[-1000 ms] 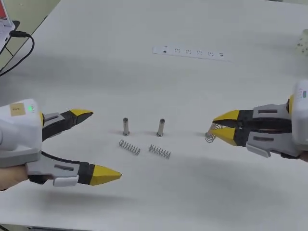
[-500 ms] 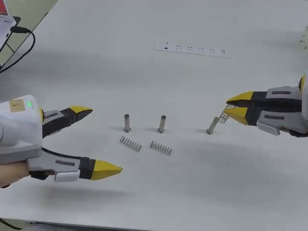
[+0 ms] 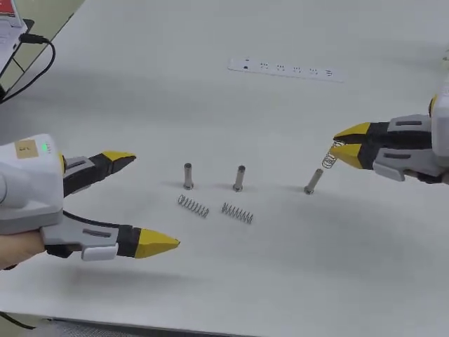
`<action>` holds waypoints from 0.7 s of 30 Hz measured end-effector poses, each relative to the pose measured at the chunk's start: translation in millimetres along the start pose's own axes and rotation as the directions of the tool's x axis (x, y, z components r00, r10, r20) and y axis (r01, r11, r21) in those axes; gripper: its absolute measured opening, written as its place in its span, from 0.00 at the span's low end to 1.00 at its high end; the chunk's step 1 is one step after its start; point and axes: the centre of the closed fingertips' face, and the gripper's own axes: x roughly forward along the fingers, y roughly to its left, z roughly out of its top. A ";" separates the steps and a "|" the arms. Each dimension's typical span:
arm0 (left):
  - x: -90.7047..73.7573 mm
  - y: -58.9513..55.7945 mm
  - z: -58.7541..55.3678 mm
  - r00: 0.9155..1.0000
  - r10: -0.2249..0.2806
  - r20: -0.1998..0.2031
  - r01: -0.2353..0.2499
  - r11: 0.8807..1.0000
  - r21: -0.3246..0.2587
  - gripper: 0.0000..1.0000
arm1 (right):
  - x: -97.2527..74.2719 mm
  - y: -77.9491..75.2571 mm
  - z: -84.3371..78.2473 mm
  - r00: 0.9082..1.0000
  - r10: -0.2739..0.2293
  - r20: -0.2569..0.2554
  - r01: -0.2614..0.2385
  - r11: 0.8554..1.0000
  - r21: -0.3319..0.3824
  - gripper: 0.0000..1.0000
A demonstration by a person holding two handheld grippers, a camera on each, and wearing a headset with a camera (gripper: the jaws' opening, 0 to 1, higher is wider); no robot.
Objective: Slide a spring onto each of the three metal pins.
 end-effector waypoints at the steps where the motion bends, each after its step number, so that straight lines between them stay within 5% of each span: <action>1: -0.1 0.0 -0.3 1.000 0.001 0.000 -0.001 1.000 -0.001 0.96 | 1.2 -0.7 -1.2 1.000 0.001 -0.002 -0.001 1.000 0.004 0.06; 21: -3.1 3.5 -3.3 1.000 0.017 -0.005 -0.017 1.000 -0.004 0.96 | 15.5 -4.5 -19.3 0.999 0.007 -0.041 -0.005 0.999 0.045 0.06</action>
